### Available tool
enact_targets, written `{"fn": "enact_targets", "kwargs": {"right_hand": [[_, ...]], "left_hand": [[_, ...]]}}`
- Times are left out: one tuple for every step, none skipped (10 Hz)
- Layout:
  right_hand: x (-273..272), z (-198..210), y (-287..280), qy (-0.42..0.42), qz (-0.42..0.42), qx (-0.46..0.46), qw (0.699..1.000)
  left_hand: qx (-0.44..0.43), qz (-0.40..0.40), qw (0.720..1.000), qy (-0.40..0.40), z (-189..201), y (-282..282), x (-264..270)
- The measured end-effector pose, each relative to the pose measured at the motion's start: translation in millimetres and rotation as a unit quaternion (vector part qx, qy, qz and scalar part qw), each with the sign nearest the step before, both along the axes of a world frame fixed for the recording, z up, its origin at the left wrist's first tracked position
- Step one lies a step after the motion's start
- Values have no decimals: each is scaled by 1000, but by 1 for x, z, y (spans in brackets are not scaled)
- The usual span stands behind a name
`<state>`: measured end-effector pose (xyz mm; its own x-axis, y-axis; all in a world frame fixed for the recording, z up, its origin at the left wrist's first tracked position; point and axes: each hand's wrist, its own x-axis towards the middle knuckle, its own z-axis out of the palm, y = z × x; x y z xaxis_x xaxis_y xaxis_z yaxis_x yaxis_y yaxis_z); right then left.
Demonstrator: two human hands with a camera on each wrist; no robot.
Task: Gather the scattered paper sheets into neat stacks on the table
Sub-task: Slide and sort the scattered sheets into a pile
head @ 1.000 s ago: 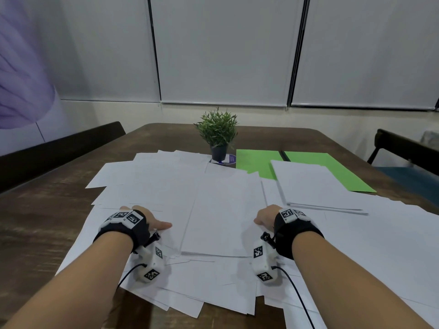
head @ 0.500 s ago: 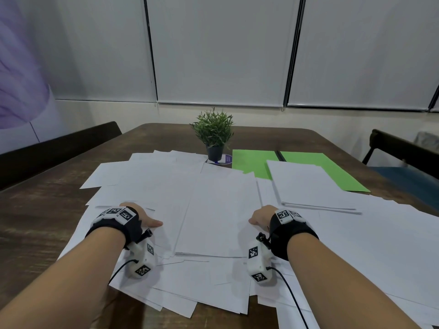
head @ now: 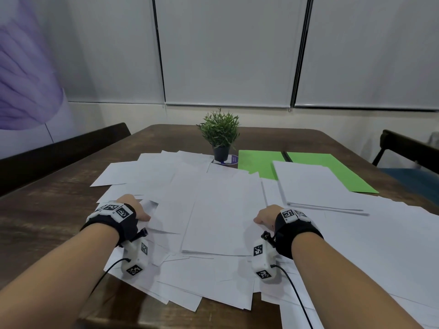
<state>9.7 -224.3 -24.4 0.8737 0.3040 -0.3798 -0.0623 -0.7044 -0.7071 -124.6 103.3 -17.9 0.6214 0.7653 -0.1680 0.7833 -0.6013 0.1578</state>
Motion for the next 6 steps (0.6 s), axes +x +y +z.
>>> {"fn": "enact_targets", "kwargs": {"right_hand": [[-1,1,-2,24,-26,36,999],[1,-2,-1,14,-25,28,999],[1,-2,-1,9,-25,22,999],[3,-5,-1,-1,-23,19,1000],[2,-6,1,-1,-27,13,1000],[2,-5,2,10,-22,-6,1000]], "left_hand": [[-33,9,999,3,10,11,-10],[-90,-11,996,-6,23,21,-20],[-88,-7,996,-11,35,35,-32],[-109,-11,988,-107,51,34,-45],[-168,-6,968,-187,70,39,-54],[-156,-6,969,-189,97,48,-63]]}}
